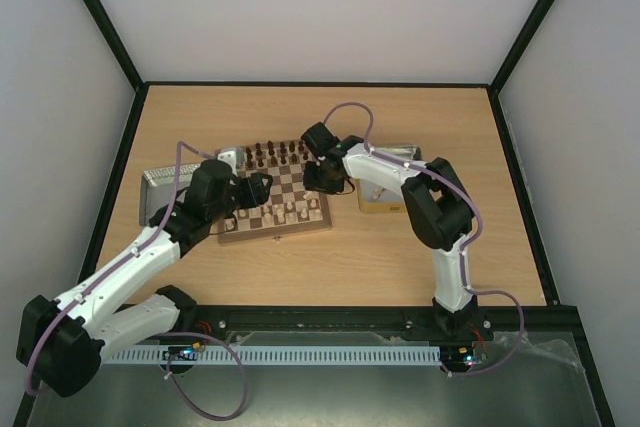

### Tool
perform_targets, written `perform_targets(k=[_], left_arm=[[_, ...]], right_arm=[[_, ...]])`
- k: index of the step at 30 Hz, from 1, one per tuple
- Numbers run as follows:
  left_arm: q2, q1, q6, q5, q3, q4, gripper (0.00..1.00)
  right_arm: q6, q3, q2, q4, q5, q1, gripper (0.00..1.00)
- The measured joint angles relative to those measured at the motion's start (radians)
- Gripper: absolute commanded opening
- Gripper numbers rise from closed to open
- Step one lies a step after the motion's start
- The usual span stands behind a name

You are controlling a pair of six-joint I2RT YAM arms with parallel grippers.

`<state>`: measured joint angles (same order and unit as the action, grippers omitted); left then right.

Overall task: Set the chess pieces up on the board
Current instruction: Place the chess piece on the chessboard, then pick up the chess piece from the chessboard.

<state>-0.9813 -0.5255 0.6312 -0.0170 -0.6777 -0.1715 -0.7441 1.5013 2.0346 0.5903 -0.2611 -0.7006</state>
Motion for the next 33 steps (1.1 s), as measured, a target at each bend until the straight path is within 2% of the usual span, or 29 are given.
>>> perform_targets(k=[14,20,33], left_arm=[[0.004,0.010,0.000,0.000,0.011,0.000,0.72],[0.010,0.010,-0.001,0.000,0.019,0.000,0.72],[0.020,0.017,-0.003,0.000,0.029,0.000,0.72]], right_arm=[[-0.093,0.007,0.000,0.007,0.009,-0.027,0.30],[-0.140,0.007,0.000,-0.009,-0.011,-0.027,0.25],[-0.141,0.020,0.012,0.005,0.004,-0.043,0.21]])
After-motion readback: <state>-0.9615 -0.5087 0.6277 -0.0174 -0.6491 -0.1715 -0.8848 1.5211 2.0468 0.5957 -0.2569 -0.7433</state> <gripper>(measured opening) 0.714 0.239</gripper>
